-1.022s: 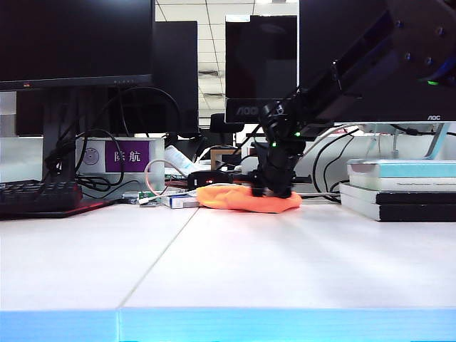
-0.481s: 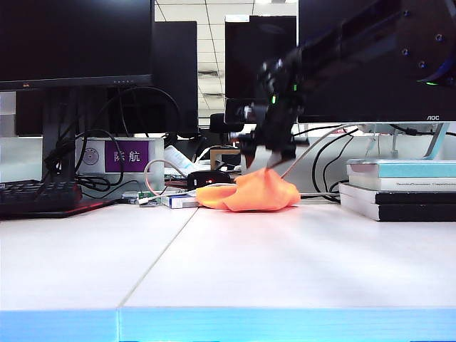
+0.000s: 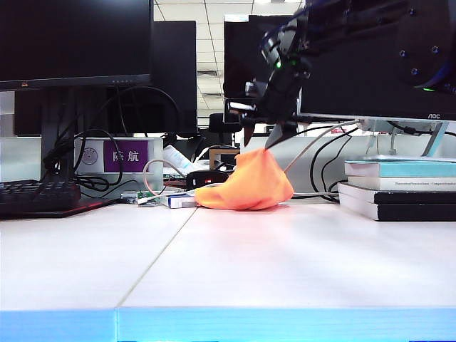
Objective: Wipe the table from back to front using the rag.
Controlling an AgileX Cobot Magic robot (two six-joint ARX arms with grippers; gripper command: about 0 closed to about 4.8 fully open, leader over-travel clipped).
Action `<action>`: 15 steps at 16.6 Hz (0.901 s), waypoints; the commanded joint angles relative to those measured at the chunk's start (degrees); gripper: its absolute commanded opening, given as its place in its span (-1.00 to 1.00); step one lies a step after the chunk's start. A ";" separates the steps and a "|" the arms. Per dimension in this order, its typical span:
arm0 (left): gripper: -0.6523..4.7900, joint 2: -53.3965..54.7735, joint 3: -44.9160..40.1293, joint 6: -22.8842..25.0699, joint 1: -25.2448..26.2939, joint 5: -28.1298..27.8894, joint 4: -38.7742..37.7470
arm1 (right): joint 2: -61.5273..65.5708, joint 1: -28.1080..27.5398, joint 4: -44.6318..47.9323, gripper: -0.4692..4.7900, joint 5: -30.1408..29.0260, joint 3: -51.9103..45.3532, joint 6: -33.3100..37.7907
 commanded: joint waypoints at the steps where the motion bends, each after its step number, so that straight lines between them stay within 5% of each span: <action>1: -0.77 -0.20 0.07 0.09 -0.04 0.02 0.33 | -1.75 1.44 4.72 0.14 0.63 1.18 -1.99; 10: -0.77 -0.22 0.09 0.04 -0.04 0.07 -0.46 | 3.08 2.05 8.35 0.13 0.61 -2.25 -3.69; 15: -0.77 1.55 0.04 0.48 -0.02 -0.20 2.62 | 3.21 2.84 7.69 0.14 -4.52 -4.39 -3.69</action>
